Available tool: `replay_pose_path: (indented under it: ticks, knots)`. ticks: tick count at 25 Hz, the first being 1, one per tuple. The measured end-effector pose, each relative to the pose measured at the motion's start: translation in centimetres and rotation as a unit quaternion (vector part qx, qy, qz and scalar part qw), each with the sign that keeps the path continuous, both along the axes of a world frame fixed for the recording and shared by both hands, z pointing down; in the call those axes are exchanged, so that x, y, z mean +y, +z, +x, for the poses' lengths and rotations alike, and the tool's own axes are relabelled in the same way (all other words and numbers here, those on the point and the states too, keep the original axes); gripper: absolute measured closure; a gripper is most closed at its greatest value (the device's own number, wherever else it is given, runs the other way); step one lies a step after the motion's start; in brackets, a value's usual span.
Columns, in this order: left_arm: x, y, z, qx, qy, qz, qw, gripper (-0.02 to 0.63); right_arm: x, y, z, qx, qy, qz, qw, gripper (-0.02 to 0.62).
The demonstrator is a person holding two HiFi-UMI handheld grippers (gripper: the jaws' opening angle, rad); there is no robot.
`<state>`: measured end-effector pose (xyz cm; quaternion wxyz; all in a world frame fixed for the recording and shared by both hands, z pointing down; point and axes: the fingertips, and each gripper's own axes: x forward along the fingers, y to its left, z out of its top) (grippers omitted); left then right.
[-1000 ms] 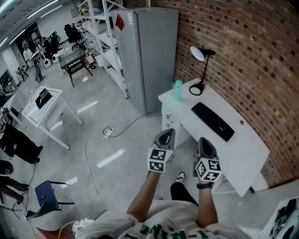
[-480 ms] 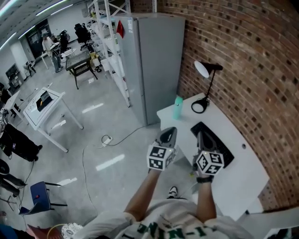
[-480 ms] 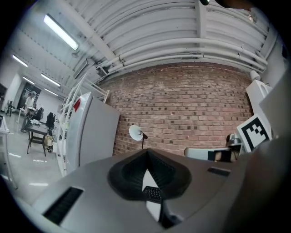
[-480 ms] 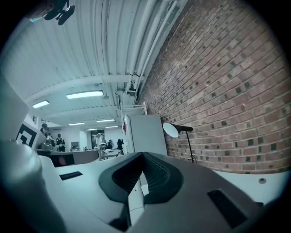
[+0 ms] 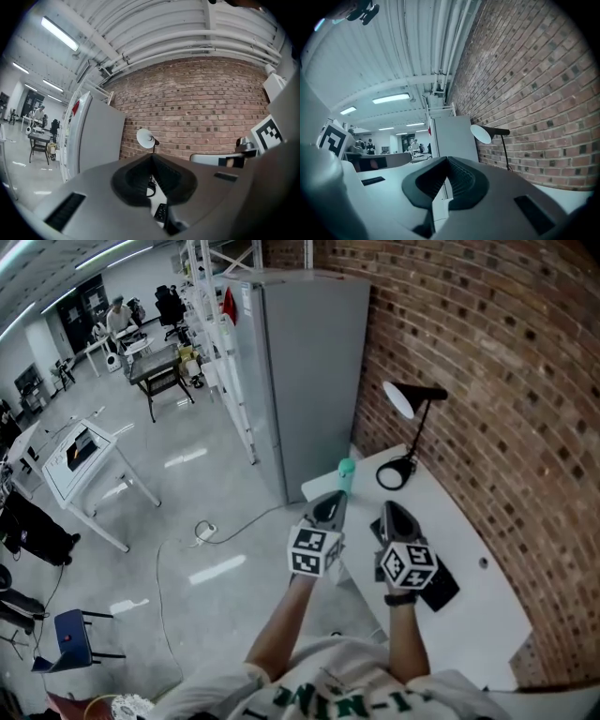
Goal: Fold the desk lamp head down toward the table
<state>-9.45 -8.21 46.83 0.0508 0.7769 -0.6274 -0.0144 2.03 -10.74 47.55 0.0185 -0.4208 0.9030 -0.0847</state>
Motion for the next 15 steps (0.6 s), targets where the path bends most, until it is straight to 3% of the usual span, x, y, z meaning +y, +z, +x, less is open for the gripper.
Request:
replay_pose_path:
  ticks: [9,15]
  knots:
    - [-7.6,0.3,1.8,0.002,-0.005,-0.012,0.9999,0.605,-6.7,0.7,1.7,-0.007,-0.007,-0.010,1.000,0.589]
    - [-9.2,1.8,1.9,0.022,0.002,-0.035,0.9991,0.606,-8.2,3.2,2.2,-0.009,0.002,-0.038,0.999,0.589]
